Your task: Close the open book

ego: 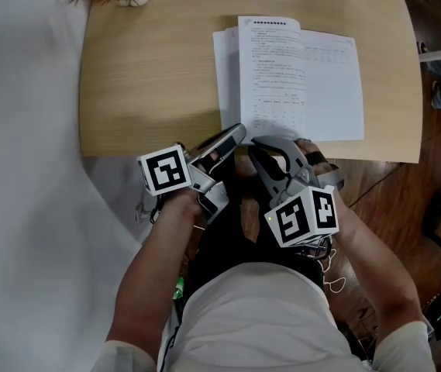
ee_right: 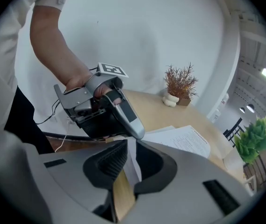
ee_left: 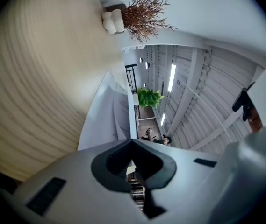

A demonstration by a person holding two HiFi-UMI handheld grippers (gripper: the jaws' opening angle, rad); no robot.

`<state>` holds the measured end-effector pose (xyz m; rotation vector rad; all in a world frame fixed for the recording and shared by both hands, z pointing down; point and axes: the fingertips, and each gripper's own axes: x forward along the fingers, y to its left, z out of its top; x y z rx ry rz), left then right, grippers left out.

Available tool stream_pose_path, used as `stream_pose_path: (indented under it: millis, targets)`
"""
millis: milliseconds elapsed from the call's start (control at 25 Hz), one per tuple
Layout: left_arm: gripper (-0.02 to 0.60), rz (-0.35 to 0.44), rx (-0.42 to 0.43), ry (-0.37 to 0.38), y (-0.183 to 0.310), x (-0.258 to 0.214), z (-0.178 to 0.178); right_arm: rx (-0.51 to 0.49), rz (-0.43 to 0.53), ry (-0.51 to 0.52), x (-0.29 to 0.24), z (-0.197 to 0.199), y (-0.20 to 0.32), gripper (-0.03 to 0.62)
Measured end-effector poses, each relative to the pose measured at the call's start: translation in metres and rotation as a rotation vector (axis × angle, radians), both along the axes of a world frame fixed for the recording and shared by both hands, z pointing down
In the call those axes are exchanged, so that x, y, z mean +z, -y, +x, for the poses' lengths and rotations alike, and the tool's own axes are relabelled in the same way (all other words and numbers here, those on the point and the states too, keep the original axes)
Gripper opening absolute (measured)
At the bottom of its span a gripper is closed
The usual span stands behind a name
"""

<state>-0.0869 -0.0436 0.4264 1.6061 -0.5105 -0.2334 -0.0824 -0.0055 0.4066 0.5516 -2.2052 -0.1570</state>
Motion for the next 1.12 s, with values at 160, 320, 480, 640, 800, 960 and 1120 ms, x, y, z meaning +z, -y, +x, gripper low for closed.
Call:
stream_pose_path:
  millis: [160, 320, 480, 640, 800, 960, 1120]
  targets:
    - [-0.003, 0.033, 0.004, -0.013, 0.002, -0.013, 0.003, 0.02, 0.048, -0.046, 0.003, 0.007, -0.001, 0.109]
    - [-0.003, 0.027, -0.011, -0.035, 0.001, -0.018, 0.005, 0.055, 0.148, -0.097, 0.004, 0.01, 0.003, 0.109]
    - [-0.003, 0.013, -0.024, -0.051, -0.001, -0.021, 0.006, 0.07, 0.232, -0.134, 0.002, 0.011, 0.006, 0.099]
    - [-0.003, 0.02, -0.027, -0.042, -0.004, -0.027, 0.009, 0.102, 0.269, -0.123, -0.005, 0.015, 0.006, 0.045]
    - [-0.002, 0.142, 0.031, 0.077, -0.004, -0.035, 0.01, 0.123, 0.287, -0.101, -0.013, 0.019, 0.005, 0.02]
    - [0.012, 0.191, 0.046, 0.091, -0.004, -0.044, 0.012, 0.137, 0.302, -0.079, -0.022, 0.022, 0.006, 0.006]
    - [0.015, 0.215, 0.037, 0.082, -0.004, -0.052, 0.014, 0.147, 0.316, -0.061, -0.031, 0.026, 0.007, 0.005]
